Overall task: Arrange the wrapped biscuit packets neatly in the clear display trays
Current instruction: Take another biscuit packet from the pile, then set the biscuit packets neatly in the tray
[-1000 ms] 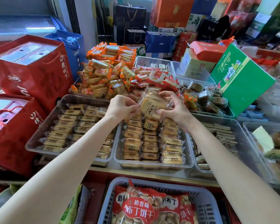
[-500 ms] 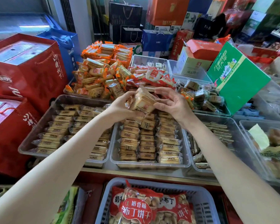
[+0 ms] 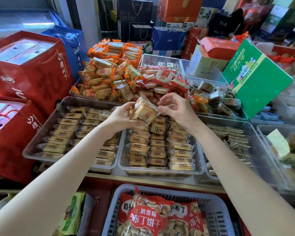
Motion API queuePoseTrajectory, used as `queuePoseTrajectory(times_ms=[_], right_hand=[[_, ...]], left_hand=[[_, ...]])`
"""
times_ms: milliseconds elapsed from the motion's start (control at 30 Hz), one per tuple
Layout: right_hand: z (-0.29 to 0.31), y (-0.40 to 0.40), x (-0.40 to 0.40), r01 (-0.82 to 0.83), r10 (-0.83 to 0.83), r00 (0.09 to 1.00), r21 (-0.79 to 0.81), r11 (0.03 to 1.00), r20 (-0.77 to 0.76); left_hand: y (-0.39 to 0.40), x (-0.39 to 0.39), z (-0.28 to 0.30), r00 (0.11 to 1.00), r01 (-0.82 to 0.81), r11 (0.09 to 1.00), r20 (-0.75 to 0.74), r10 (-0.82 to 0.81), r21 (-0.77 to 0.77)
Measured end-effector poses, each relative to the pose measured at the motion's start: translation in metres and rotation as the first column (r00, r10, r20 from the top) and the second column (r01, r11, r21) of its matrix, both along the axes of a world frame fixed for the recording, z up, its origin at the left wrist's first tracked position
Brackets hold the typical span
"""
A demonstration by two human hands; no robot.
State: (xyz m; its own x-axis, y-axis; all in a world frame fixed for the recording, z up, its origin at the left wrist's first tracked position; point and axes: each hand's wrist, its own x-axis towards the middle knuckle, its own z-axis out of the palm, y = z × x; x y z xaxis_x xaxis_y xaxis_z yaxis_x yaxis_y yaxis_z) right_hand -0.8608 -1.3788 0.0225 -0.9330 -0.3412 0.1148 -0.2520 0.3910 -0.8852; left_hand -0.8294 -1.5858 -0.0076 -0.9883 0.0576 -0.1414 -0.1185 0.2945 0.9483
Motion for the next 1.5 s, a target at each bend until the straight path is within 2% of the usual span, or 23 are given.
queuePoseTrajectory(times_ms=[67,167,267,367,500,633,667,733,767,800,900,967,1067,1167,1267,1333,1433,1500], right_hand=[[0.003,-0.001,0.002,-0.111,0.106,0.992,0.068,0.992,0.073],[-0.001,-0.009,0.002,-0.156,0.148,0.985,0.090,0.984,0.092],[-0.008,-0.012,0.002,-0.114,0.106,0.991,0.107,0.988,0.080],[-0.023,-0.004,0.004,-0.108,0.099,0.987,0.066,0.992,0.126],[-0.068,0.010,0.018,-0.150,0.097,0.961,0.193,0.970,0.258],[-0.105,0.017,0.032,-0.185,0.085,0.929,0.252,0.950,0.359],[-0.110,0.013,0.033,-0.186,0.080,0.925,0.259,0.948,0.373],[-0.120,0.002,0.033,-0.207,0.077,0.920,0.308,0.929,0.386],[-0.125,-0.004,0.033,-0.216,0.075,0.917,0.331,0.919,0.391],[-0.129,-0.009,0.033,-0.221,0.074,0.916,0.342,0.913,0.393],[-0.134,-0.005,0.025,-0.228,0.081,0.910,0.329,0.916,0.407],[-0.132,0.005,0.012,-0.179,0.044,0.933,0.352,0.919,0.357],[-0.127,0.018,-0.016,-0.049,-0.049,0.975,0.431,0.901,0.215],[-0.129,0.017,-0.042,0.014,-0.068,0.994,0.541,0.841,0.080],[-0.137,0.007,-0.064,-0.017,-0.006,0.999,0.662,0.750,0.032],[-0.146,-0.001,-0.077,-0.053,0.039,0.999,0.746,0.664,0.036],[-0.159,-0.011,-0.091,-0.018,0.056,0.998,0.865,0.502,-0.012],[-0.165,-0.013,-0.095,0.043,0.059,0.995,0.906,0.421,-0.075]], left_hand=[[-0.001,-0.002,0.001,0.999,0.019,0.988,-0.036,-0.025,-0.155],[0.007,-0.003,0.001,0.990,0.073,0.932,-0.091,-0.112,-0.354],[0.011,-0.002,-0.004,0.982,0.099,0.905,-0.104,-0.155,-0.414],[0.010,0.001,-0.017,0.980,0.147,0.880,-0.053,-0.191,-0.451],[0.018,0.015,-0.048,0.926,0.330,0.681,0.085,-0.367,-0.654],[0.021,0.020,-0.075,0.843,0.497,0.518,0.244,-0.480,-0.696],[0.020,0.019,-0.078,0.825,0.499,0.427,0.263,-0.500,-0.754],[0.016,0.016,-0.082,0.795,0.432,0.166,0.287,-0.535,-0.886],[0.014,0.015,-0.084,0.786,0.390,0.071,0.292,-0.545,-0.918],[0.013,0.014,-0.085,0.784,0.351,0.015,0.285,-0.552,-0.936],[0.014,0.014,-0.094,0.784,0.277,-0.040,0.250,-0.568,-0.960],[0.018,0.012,-0.099,0.781,0.273,-0.085,0.272,-0.563,-0.958],[0.018,0.002,-0.102,0.775,0.277,-0.122,0.297,-0.559,-0.953],[0.014,-0.008,-0.100,0.738,0.319,-0.127,0.330,-0.589,-0.939],[0.014,-0.014,-0.098,0.688,0.397,-0.058,0.339,-0.642,-0.916],[0.015,-0.015,-0.099,0.685,0.408,-0.003,0.308,-0.660,-0.913],[0.017,-0.015,-0.105,0.717,0.420,0.061,0.290,-0.634,-0.906],[0.020,-0.017,-0.106,0.757,0.447,0.138,0.292,-0.584,-0.884]])
